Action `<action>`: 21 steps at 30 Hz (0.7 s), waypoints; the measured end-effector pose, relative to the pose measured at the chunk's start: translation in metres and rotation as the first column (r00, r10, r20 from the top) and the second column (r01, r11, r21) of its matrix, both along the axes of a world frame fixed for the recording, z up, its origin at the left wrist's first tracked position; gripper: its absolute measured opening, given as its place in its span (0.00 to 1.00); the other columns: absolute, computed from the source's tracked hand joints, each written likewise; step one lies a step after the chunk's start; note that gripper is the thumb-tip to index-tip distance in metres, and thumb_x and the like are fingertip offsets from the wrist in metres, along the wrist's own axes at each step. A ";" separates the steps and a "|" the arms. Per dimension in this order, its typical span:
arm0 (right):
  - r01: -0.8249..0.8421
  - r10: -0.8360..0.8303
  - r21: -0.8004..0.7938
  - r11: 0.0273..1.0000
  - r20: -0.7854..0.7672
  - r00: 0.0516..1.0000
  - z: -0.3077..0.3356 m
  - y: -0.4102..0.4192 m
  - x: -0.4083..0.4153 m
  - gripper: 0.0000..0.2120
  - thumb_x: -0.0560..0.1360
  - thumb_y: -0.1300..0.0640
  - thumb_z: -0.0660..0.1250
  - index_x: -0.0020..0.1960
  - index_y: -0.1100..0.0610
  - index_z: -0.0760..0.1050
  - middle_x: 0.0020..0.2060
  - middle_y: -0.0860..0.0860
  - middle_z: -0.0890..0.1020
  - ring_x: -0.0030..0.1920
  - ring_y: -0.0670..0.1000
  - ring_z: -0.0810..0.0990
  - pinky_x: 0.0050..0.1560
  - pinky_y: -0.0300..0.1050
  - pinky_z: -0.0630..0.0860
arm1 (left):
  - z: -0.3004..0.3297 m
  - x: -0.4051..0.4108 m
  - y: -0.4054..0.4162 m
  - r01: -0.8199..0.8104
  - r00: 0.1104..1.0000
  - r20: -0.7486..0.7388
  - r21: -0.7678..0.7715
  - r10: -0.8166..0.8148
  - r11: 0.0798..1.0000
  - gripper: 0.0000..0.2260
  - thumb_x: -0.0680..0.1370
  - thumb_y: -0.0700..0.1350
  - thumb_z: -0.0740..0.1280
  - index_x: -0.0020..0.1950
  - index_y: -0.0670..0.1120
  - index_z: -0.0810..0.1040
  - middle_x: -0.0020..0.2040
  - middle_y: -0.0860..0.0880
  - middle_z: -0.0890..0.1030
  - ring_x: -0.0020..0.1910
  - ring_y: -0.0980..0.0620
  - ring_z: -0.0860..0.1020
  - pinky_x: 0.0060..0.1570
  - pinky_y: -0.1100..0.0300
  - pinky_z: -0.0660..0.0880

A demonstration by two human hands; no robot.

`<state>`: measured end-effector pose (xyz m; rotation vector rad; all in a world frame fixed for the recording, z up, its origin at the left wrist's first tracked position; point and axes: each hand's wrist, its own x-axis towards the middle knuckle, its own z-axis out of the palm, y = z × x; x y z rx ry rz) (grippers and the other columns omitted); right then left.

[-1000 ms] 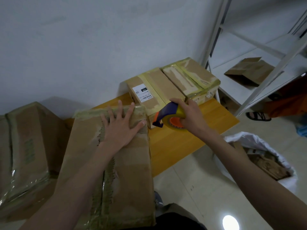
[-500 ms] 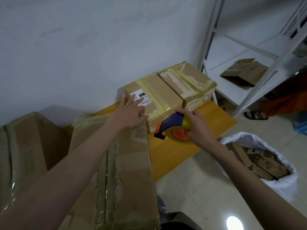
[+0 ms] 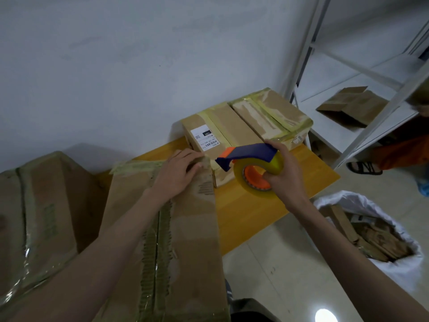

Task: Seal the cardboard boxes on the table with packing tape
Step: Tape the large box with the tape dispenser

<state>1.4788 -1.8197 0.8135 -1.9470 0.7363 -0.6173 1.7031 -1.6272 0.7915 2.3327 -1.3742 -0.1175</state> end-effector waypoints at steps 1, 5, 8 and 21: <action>0.011 -0.012 0.034 0.999 0.018 1.000 0.001 0.002 0.003 0.40 0.68 0.73 0.70 0.73 0.43 0.68 0.64 0.44 0.75 0.65 0.54 0.73 0.58 0.60 0.77 | 0.000 0.000 -0.003 -0.024 0.999 -0.027 0.011 0.025 1.000 0.17 0.84 0.53 0.59 0.71 0.51 0.75 0.65 0.54 0.76 0.63 0.53 0.72 0.64 0.56 0.68; 0.020 -0.032 0.115 0.993 0.109 0.994 0.006 0.010 0.014 0.39 0.69 0.71 0.71 0.71 0.39 0.68 0.65 0.41 0.74 0.66 0.53 0.73 0.60 0.62 0.77 | 0.004 0.004 -0.013 -0.060 0.991 -0.111 0.082 0.069 0.995 0.17 0.85 0.53 0.58 0.71 0.49 0.75 0.65 0.51 0.78 0.63 0.51 0.75 0.59 0.60 0.67; -0.021 -0.009 0.175 0.984 0.168 0.986 0.012 0.013 0.019 0.39 0.69 0.74 0.71 0.71 0.41 0.70 0.65 0.40 0.74 0.66 0.46 0.73 0.59 0.52 0.79 | 0.008 0.011 -0.006 -0.064 0.980 -0.182 0.081 0.078 0.995 0.19 0.84 0.54 0.60 0.73 0.50 0.73 0.68 0.50 0.77 0.65 0.51 0.74 0.61 0.59 0.69; -0.305 0.280 0.128 0.944 0.186 0.942 0.014 0.025 0.032 0.38 0.68 0.79 0.67 0.71 0.48 0.72 0.64 0.36 0.75 0.64 0.40 0.75 0.50 0.43 0.78 | 0.005 0.046 0.056 -0.197 0.975 -0.101 0.006 0.196 0.980 0.15 0.80 0.57 0.65 0.65 0.55 0.79 0.60 0.52 0.79 0.60 0.49 0.76 0.62 0.51 0.72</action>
